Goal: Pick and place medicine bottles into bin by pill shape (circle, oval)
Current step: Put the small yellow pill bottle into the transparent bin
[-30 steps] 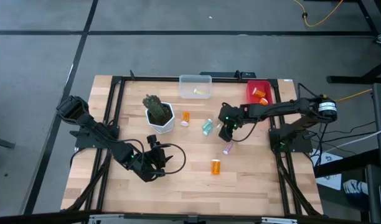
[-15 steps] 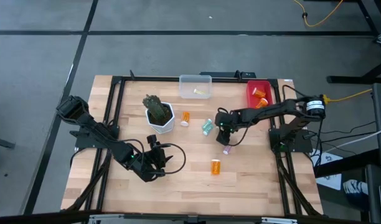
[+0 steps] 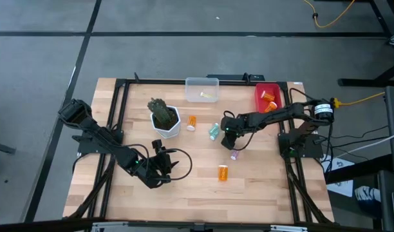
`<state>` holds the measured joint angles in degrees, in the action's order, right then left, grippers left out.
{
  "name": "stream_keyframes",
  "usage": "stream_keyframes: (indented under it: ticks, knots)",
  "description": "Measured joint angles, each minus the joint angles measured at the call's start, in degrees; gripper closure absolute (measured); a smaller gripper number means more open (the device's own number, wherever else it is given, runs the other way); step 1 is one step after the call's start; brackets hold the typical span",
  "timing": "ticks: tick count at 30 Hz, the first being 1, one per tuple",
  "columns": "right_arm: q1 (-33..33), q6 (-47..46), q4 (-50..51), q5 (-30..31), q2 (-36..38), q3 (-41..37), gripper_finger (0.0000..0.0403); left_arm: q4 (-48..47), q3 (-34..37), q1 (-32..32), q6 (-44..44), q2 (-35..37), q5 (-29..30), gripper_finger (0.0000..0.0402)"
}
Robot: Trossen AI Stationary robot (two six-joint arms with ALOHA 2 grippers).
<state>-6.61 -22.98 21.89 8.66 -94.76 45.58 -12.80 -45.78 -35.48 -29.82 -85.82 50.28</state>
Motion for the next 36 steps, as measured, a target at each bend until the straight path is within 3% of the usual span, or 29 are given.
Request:
stream_keyframes:
  ticks: [4,8,14,22,27,36]
  knots:
    - [-0.2,3.8,-0.6,4.3,-0.3,2.6,0.0324,0.0,0.0,0.0,0.0,0.0,0.0,0.0191]
    - [-0.8,9.0,-0.5,9.9,-0.2,7.1,0.032,0.0,0.0,0.0,0.0,0.0,0.0,0.0191]
    - [-3.6,15.8,-4.8,11.1,-0.2,14.5,0.0315,0.0,0.0,0.0,0.0,0.0,0.0,0.0191]
    - [-9.7,19.0,-15.8,10.4,-0.1,19.8,0.0314,0.0,0.0,0.0,0.0,0.0,0.0,0.0191]
    - [-14.1,16.7,-22.0,4.0,-0.4,20.0,0.0314,0.0,0.0,0.0,0.0,0.0,0.0,0.0191]
    - [-19.9,17.2,-23.3,-0.8,-6.4,20.0,0.0314,0.3,0.0,0.1,0.0,0.0,0.0,0.0191]
